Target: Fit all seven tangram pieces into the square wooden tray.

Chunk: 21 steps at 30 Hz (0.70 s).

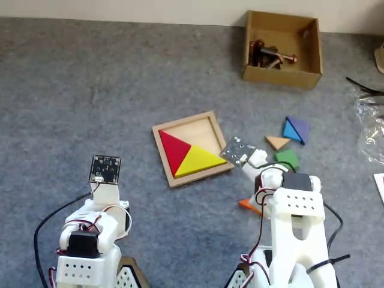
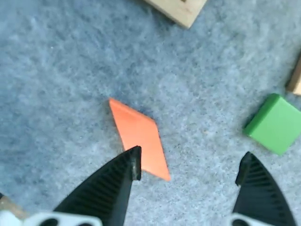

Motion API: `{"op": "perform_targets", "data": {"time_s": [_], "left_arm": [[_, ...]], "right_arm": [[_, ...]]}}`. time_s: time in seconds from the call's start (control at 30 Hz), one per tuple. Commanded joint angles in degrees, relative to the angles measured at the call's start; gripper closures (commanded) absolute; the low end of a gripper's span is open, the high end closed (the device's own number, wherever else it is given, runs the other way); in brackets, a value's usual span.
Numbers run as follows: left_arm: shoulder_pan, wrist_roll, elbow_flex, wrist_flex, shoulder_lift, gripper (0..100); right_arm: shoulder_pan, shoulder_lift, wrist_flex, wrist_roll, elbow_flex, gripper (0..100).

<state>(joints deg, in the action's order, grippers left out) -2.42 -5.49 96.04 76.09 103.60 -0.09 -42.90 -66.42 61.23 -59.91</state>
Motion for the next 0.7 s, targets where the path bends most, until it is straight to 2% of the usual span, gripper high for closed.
{"op": "perform_targets", "data": {"time_s": [0.0, 0.17, 0.3, 0.67], "left_arm": [[0.9, -0.4, 1.1, -0.2, 0.4, 99], [0.9, -0.4, 1.1, -0.2, 0.4, 99], [0.9, -0.4, 1.1, -0.2, 0.4, 99], [0.9, -0.4, 1.1, -0.2, 0.4, 99]], "right_arm": [[-2.2, -0.5, -5.2, 4.7, 0.7, 69.2], [-2.6, 2.1, -6.8, 13.0, 0.8, 69.2], [-2.6, 3.7, -6.8, 16.5, 0.8, 69.2], [-5.7, 12.8, -1.8, 16.4, 0.8, 69.2]]}}
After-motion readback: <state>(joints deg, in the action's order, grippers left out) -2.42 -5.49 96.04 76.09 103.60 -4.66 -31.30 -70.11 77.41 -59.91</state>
